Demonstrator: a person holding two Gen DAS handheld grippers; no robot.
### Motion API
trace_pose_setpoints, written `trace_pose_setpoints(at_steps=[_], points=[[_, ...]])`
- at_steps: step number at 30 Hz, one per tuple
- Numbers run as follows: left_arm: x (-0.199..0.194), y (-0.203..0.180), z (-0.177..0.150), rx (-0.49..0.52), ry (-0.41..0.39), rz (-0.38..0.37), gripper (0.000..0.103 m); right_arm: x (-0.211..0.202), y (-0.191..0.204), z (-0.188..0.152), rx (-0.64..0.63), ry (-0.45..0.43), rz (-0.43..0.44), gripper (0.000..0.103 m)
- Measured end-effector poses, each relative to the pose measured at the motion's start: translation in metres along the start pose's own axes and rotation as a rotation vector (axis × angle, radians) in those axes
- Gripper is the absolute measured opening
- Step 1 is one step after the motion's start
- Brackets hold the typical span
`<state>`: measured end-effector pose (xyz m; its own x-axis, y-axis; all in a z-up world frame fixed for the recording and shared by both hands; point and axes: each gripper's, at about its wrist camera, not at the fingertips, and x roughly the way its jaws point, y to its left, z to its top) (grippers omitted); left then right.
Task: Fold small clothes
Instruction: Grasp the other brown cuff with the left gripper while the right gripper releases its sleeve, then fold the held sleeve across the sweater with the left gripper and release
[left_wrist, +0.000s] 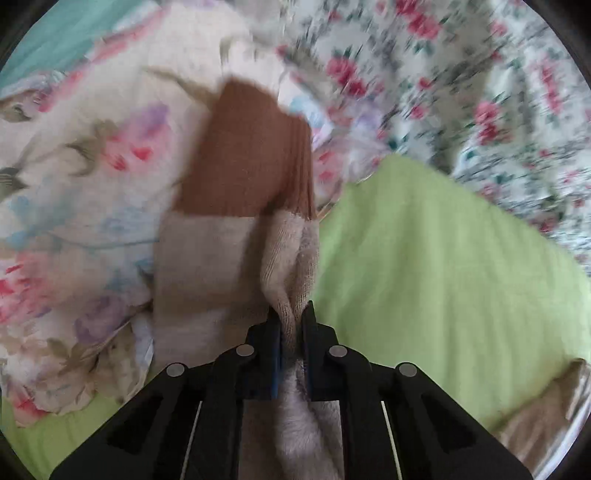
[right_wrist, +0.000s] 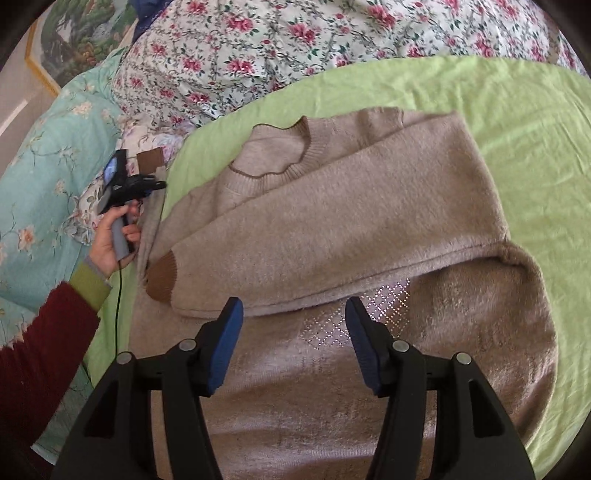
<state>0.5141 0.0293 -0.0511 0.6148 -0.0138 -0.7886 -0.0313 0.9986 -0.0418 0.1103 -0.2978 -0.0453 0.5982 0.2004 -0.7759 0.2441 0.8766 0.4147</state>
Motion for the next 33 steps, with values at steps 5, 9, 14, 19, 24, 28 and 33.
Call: trace_pose_setpoints(at_steps=[5,9,14,19,24,28,33], points=[[-0.078,-0.016,-0.025,0.026,-0.119,-0.139,0.008,-0.013,-0.002,-0.002,0.026,-0.038,0.017,0.059],[-0.137,-0.054,-0.053,0.076,-0.178,-0.259,0.008,-0.029,-0.006,-0.005,0.05,-0.07,0.016,0.059],[-0.204,-0.111,-0.105,0.172,-0.222,-0.434,0.008,-0.048,-0.023,-0.015,0.107,-0.1,0.003,0.059],[-0.23,-0.187,-0.163,0.34,-0.203,-0.55,0.008,-0.06,-0.044,-0.025,0.178,-0.126,-0.016,0.059],[-0.187,-0.251,-0.212,0.473,-0.06,-0.515,0.009,-0.06,-0.059,-0.027,0.225,-0.127,-0.032,0.059],[-0.159,-0.264,-0.227,0.493,0.034,-0.488,0.013,-0.054,-0.061,-0.024,0.237,-0.119,-0.029,0.059],[-0.176,-0.241,-0.242,0.489,0.033,-0.464,0.042,-0.041,-0.053,-0.009,0.238,-0.125,-0.006,0.059]])
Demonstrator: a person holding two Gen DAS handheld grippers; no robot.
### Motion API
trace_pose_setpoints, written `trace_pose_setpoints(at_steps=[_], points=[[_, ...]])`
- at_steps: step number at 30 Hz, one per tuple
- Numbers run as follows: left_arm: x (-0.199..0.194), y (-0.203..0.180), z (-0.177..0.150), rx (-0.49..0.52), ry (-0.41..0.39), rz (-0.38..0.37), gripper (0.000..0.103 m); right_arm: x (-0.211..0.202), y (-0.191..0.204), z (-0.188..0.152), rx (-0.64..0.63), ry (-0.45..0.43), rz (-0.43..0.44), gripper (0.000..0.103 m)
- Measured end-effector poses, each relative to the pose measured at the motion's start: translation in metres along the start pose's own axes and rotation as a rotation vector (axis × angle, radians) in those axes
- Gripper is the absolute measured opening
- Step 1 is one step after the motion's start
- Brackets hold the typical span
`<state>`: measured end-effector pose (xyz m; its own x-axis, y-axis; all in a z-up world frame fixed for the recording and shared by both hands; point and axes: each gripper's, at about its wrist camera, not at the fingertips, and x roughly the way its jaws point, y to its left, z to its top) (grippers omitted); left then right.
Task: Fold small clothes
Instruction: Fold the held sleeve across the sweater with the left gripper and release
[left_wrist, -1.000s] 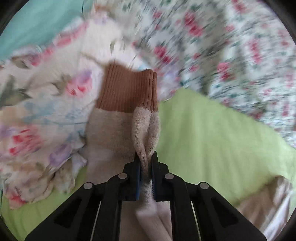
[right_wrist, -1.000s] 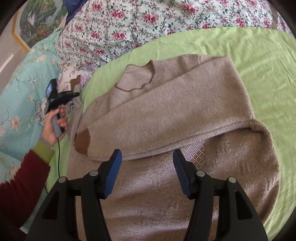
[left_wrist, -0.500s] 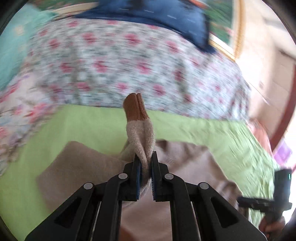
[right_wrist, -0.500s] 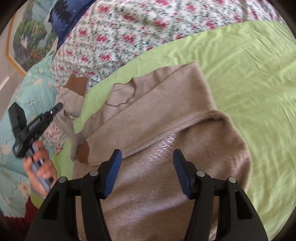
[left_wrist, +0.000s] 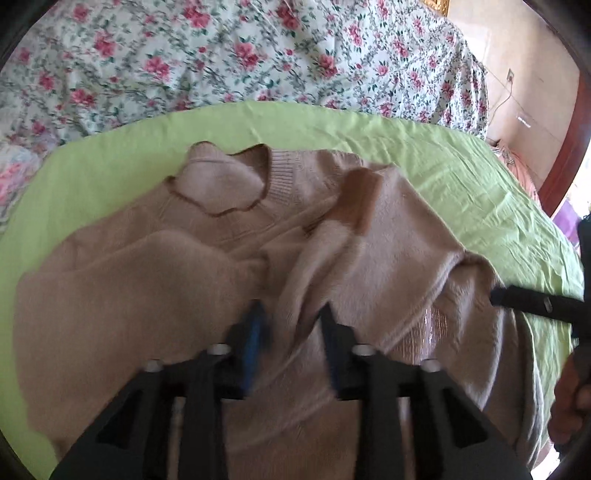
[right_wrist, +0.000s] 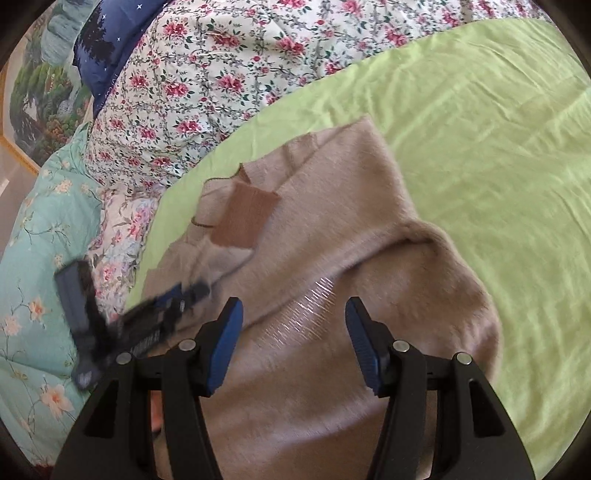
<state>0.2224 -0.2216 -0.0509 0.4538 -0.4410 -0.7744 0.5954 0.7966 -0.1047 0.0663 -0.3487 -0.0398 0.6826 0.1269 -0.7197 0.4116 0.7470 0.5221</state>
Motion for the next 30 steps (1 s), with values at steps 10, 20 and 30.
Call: trace_pose_setpoints(at_steps=[10,20,30], points=[[-0.086,0.077,-0.077,-0.172,-0.056,0.245,0.059,0.058,0.015,0.036,0.029,0.008,-0.012,0.064],[-0.065,0.175,-0.096,-0.42,0.018,0.369,0.056,0.096,0.043,0.059,-0.008,0.018,0.019,0.01],[-0.057,0.157,-0.086,-0.397,0.019,0.512,0.049,0.028,0.007,0.056,0.021,-0.168,0.022,0.01]])
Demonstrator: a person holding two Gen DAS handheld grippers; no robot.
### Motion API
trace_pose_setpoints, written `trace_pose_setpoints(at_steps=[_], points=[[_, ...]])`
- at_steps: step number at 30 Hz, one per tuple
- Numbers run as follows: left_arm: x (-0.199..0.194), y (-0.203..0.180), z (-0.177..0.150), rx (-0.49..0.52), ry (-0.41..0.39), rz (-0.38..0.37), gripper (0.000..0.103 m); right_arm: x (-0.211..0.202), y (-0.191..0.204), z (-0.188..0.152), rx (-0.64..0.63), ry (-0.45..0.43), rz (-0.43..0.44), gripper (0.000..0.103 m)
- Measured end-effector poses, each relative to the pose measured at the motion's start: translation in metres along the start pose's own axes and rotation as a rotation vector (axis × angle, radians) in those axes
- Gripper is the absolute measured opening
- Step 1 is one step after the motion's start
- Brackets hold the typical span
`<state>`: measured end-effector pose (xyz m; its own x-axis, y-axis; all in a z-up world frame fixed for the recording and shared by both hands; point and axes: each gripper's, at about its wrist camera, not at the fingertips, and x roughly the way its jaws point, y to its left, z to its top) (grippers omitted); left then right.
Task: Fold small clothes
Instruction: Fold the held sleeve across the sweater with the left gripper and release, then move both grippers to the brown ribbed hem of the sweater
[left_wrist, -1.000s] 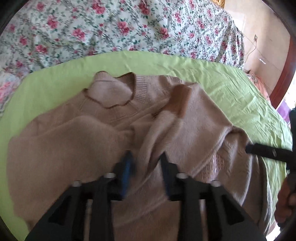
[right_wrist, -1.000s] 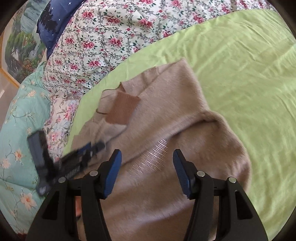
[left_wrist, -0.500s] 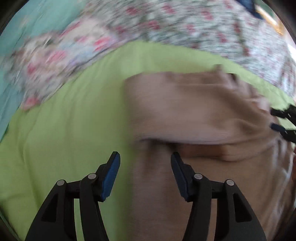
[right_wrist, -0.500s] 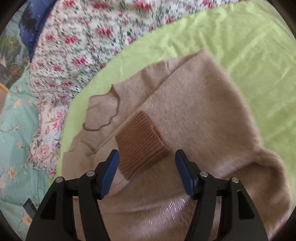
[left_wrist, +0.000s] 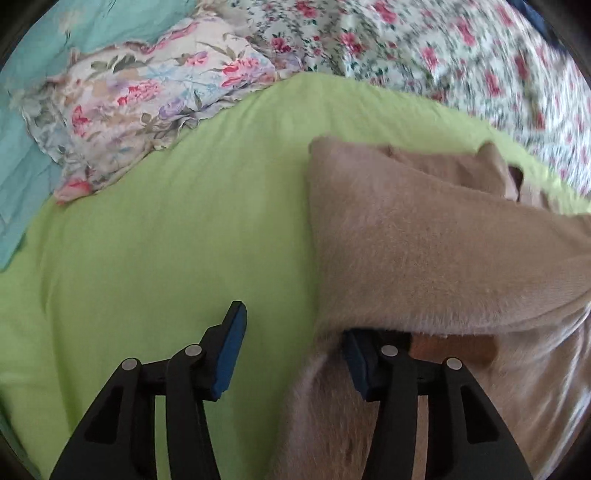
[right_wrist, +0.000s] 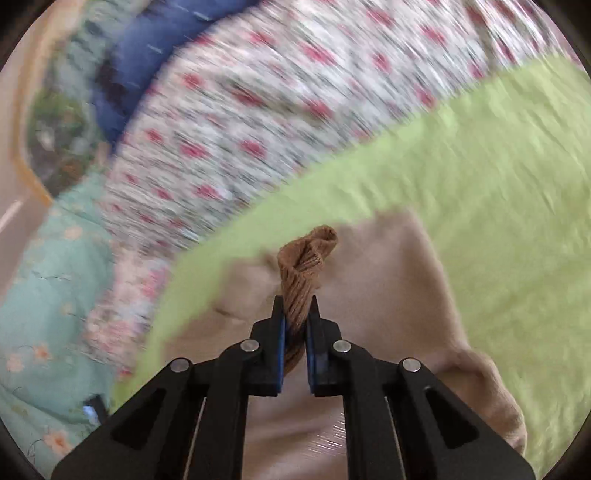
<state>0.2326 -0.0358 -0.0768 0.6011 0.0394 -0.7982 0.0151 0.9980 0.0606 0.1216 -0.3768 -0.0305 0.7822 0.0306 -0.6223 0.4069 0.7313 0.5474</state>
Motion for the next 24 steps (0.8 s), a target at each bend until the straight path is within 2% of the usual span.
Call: trace_pose_setpoints(at_steps=[2,4,7,9,11,13,16,18,22,24], points=[[-0.005,-0.002,-0.003,0.006,-0.023,0.016,0.045,0.02,-0.02,-0.012,0.051,0.072,-0.033,0.01],[-0.014,0.007,0.0,-0.041,-0.062,-0.003,0.045,0.025,-0.022,-0.017,0.049,0.084,-0.028,0.01],[-0.02,0.021,0.005,-0.111,-0.083,-0.047,0.045,0.009,-0.006,-0.01,0.022,0.01,0.077,0.01],[-0.021,0.021,0.005,-0.116,-0.093,-0.058,0.045,-0.004,0.003,-0.005,-0.015,-0.054,0.13,0.01],[-0.016,0.016,0.003,-0.093,-0.082,-0.054,0.045,0.002,0.006,-0.004,-0.049,-0.04,0.066,0.01],[-0.008,0.014,-0.001,-0.085,-0.051,-0.05,0.045,0.022,-0.006,-0.011,-0.056,0.045,-0.061,0.011],[-0.003,0.016,-0.002,-0.096,-0.033,-0.057,0.047,0.04,-0.022,-0.027,-0.03,0.142,-0.138,0.014],[-0.001,0.019,-0.002,-0.109,-0.026,-0.068,0.048,0.033,-0.025,-0.031,-0.036,0.123,-0.151,0.02],[0.005,0.029,-0.002,-0.158,0.01,-0.106,0.051,0.015,-0.021,-0.031,-0.1,0.095,-0.256,0.029],[0.003,0.029,-0.001,-0.143,0.041,-0.121,0.052,-0.001,-0.028,-0.032,-0.109,0.094,-0.311,0.036]])
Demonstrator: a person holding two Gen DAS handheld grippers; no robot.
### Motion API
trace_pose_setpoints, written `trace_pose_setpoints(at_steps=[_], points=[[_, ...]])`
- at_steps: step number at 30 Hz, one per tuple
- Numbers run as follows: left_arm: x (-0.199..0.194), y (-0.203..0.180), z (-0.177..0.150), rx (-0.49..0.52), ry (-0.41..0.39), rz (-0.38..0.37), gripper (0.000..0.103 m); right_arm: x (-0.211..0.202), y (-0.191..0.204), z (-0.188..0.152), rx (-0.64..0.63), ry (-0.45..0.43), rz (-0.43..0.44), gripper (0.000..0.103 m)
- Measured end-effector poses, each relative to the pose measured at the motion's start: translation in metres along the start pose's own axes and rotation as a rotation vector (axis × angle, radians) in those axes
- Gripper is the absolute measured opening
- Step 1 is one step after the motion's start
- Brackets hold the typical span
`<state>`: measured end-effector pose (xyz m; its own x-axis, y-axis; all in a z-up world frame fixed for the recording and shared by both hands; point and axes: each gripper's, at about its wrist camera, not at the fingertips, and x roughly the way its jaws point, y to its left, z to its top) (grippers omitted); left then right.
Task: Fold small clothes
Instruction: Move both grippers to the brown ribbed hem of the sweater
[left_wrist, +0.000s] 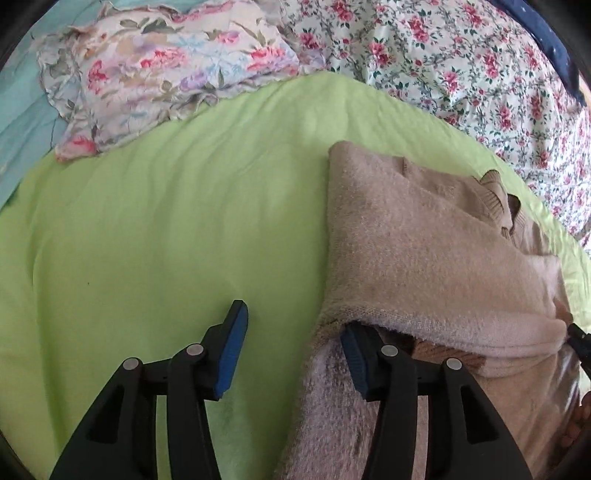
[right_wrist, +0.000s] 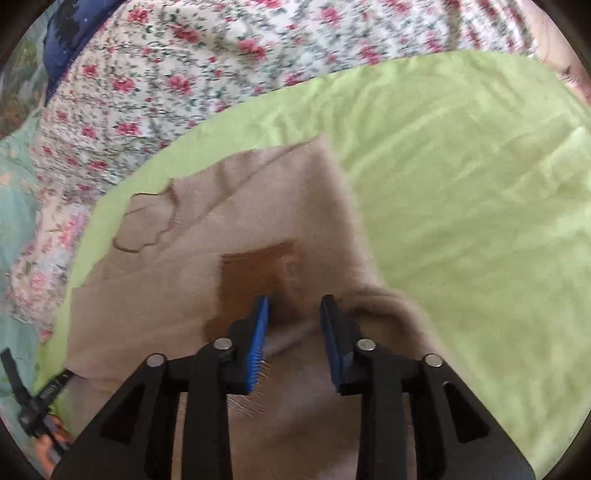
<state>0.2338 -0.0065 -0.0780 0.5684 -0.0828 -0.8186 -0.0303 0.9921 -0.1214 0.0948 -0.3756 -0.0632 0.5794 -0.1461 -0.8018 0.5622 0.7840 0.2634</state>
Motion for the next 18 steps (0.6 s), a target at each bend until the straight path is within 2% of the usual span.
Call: trace_pose_setpoints(at_steps=[3,6,9,11,14,18], points=[[-0.017,0.0,-0.011,0.03,0.026,-0.026,0.051,-0.03,-0.019,-0.007,0.004,-0.006,-0.016,0.038],[-0.043,0.006,-0.031,0.054,0.063,-0.142,0.052,-0.067,-0.027,-0.023,-0.03,-0.009,-0.001,0.047],[-0.074,0.011,-0.061,0.09,0.064,-0.192,0.057,-0.107,-0.027,-0.054,-0.093,0.013,0.022,0.052],[-0.095,0.014,-0.086,0.122,0.072,-0.224,0.059,-0.127,-0.022,-0.076,-0.131,0.022,0.021,0.056],[-0.119,0.013,-0.123,0.174,0.101,-0.25,0.061,-0.149,-0.006,-0.111,-0.194,0.014,-0.021,0.068],[-0.136,0.008,-0.169,0.221,0.171,-0.276,0.063,-0.154,0.026,-0.158,-0.333,0.027,-0.103,0.078]])
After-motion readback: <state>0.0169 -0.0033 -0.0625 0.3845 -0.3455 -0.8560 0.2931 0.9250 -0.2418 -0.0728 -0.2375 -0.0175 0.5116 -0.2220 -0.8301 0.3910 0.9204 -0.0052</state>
